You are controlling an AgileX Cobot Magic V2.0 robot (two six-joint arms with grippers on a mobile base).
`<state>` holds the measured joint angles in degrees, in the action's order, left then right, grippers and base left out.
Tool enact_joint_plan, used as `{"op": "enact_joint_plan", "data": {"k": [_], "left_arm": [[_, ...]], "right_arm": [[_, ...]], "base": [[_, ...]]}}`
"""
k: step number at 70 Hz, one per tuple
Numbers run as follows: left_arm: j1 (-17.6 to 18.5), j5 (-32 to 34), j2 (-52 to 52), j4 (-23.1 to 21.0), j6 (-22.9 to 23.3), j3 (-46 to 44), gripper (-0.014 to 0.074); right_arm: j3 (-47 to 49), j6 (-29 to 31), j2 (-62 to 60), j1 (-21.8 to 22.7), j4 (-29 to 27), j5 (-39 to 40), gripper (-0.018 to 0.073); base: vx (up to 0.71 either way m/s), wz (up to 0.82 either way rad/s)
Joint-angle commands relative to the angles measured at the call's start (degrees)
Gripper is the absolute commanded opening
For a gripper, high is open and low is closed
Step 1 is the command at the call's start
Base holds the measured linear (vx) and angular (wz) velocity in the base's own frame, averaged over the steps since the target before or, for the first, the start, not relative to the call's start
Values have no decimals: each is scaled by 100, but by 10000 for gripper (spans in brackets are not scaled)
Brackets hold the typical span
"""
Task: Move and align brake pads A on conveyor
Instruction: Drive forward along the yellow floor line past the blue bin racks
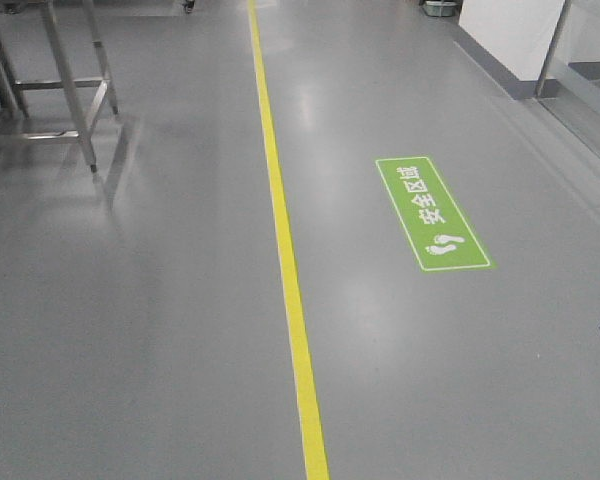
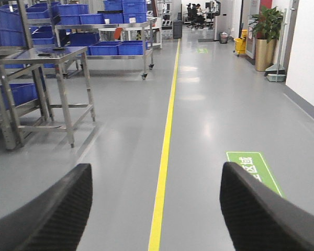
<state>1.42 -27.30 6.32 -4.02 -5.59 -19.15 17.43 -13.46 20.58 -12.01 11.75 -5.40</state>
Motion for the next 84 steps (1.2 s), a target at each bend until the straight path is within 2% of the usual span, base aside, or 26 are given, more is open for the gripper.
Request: {"op": "enact_joint_plan", "data": {"k": [1, 84], "left_arm": [[41, 399, 99, -20, 20, -161, 523], [41, 397, 99, -20, 20, -161, 523]], "right_arm": [[155, -3, 34, -4, 27, 439, 487], [155, -3, 34, -4, 27, 439, 487]], "base": [[56, -17], [60, 8]]}}
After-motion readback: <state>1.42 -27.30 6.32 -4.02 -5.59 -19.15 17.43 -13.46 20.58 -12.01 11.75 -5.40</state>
